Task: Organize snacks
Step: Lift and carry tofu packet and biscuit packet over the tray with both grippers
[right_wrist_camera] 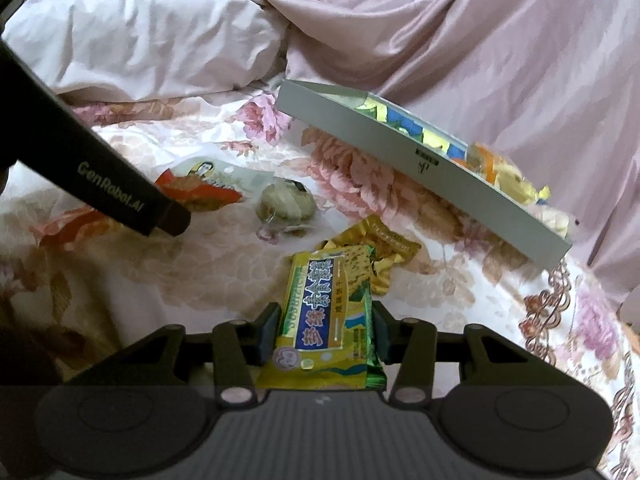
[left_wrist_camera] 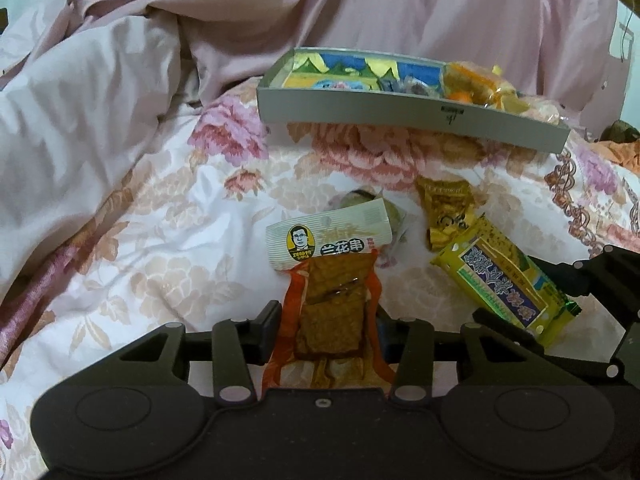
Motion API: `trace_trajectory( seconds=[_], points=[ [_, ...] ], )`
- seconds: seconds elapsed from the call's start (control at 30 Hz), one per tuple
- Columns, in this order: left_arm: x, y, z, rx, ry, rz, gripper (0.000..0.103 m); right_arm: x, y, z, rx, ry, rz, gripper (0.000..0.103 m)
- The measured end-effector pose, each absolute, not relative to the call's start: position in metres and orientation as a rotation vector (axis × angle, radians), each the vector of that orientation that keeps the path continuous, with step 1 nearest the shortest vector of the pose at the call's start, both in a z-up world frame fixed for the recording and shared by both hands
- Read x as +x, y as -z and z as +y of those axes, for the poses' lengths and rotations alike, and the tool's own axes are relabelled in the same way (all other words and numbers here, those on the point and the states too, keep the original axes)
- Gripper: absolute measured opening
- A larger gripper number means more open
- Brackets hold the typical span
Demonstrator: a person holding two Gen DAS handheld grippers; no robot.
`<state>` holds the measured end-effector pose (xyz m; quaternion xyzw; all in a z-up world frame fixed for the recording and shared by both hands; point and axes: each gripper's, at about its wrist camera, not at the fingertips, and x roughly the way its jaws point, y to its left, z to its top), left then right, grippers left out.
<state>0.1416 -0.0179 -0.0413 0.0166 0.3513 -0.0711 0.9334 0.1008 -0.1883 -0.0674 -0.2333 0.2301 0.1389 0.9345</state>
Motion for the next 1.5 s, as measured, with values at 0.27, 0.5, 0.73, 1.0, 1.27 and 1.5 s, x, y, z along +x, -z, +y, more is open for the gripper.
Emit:
trace_trajectory(
  seconds=[0.27,0.5,0.73,1.0,1.27,1.5],
  points=[
    [0.143,0.038,-0.015,-0.006,0.141,0.709,0.047,0.1,0.066,-0.189,-0.516,-0.243,0.413,0.051],
    [0.147,0.032,-0.014,-0.033,0.133,0.685,0.047,0.101,0.065,-0.191,-0.54,-0.222,0.374,0.051],
    [0.158,0.02,-0.017,-0.054,0.125,0.628,0.047,0.105,0.058,-0.19,-0.563,-0.219,0.319,0.051],
    [0.192,-0.007,-0.022,-0.09,0.126,0.547,0.047,0.121,0.038,-0.186,-0.606,-0.216,0.211,0.051],
    [0.24,-0.032,-0.034,-0.092,0.147,0.486,0.047,0.17,0.01,-0.19,-0.617,-0.193,0.122,0.051],
    [0.292,-0.047,-0.047,-0.109,0.156,0.461,0.047,0.217,-0.01,-0.192,-0.597,-0.178,0.089,0.051]
  ],
)
